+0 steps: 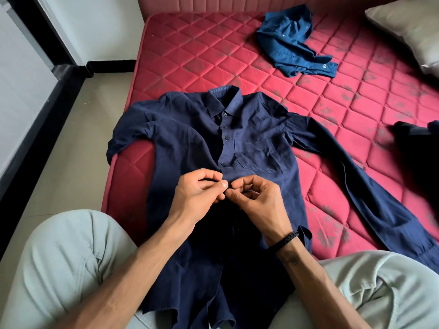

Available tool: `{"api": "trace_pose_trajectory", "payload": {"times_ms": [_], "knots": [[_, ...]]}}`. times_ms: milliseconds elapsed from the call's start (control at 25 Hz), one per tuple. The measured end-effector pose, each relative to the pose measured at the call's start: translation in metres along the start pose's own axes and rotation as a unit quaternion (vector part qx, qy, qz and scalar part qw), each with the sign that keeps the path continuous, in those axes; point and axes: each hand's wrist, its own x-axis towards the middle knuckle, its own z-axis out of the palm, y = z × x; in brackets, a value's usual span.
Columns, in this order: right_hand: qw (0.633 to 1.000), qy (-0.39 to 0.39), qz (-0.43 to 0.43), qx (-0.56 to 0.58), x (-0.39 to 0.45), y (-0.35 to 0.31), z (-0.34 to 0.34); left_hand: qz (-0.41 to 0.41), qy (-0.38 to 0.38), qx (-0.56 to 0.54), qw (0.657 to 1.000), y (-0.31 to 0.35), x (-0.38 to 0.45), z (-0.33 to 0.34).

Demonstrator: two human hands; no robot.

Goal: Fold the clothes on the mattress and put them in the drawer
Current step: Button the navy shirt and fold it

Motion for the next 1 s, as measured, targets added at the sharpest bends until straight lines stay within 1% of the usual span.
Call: {"api": "trace_pose_trajectory", "payload": {"times_ms": [80, 160, 240, 320, 400, 480, 560, 640, 720, 760, 800, 880, 960, 1000], "knots": [[1.000, 0.010, 0.011, 0.003, -0.001, -0.002, 0.001, 0.063, 0.005, 0.074, 0.995, 0.000, 0.000, -0.001], [0.999, 0.021, 0.028, 0.015, -0.001, -0.005, 0.002, 0.142, -0.001, 0.140, 0.980, 0.001, 0.000, -0.001], [0.998, 0.024, 0.047, 0.026, -0.001, -0.007, 0.002, 0.200, -0.017, 0.165, 0.966, 0.002, -0.002, -0.001], [0.997, 0.010, 0.072, 0.031, 0.001, -0.007, 0.001, 0.221, -0.037, 0.162, 0.961, 0.002, -0.001, -0.001], [0.990, -0.023, 0.107, 0.088, 0.004, -0.007, -0.003, 0.222, -0.049, 0.152, 0.962, 0.002, -0.001, -0.002], [0.975, -0.048, 0.137, 0.169, 0.006, -0.008, -0.009, 0.220, -0.045, 0.140, 0.964, 0.003, -0.002, 0.001], [0.974, -0.048, 0.135, 0.178, 0.007, -0.008, -0.010, 0.231, -0.020, 0.152, 0.961, 0.003, -0.002, 0.003], [0.989, -0.024, 0.099, 0.107, 0.007, -0.006, -0.007, 0.241, 0.013, 0.171, 0.955, 0.001, 0.001, 0.004], [0.999, 0.018, 0.033, -0.014, 0.003, -0.007, -0.004, 0.228, 0.029, 0.157, 0.961, -0.001, 0.006, 0.006], [0.997, 0.036, -0.012, -0.073, -0.001, -0.011, -0.004, 0.211, 0.030, 0.142, 0.967, -0.002, 0.007, 0.005], [0.989, 0.050, -0.056, -0.128, -0.007, -0.016, -0.003, 0.191, 0.031, 0.125, 0.973, -0.001, 0.009, 0.005], [0.960, 0.075, -0.125, -0.238, -0.028, -0.022, 0.002, 0.152, 0.030, 0.086, 0.984, -0.001, 0.014, 0.002], [0.930, 0.096, -0.146, -0.322, -0.052, -0.018, 0.010, 0.128, 0.030, 0.044, 0.990, -0.003, 0.018, -0.001], [0.923, 0.100, -0.131, -0.349, -0.061, -0.012, 0.013, 0.117, 0.031, 0.029, 0.992, -0.005, 0.020, -0.003]]}}
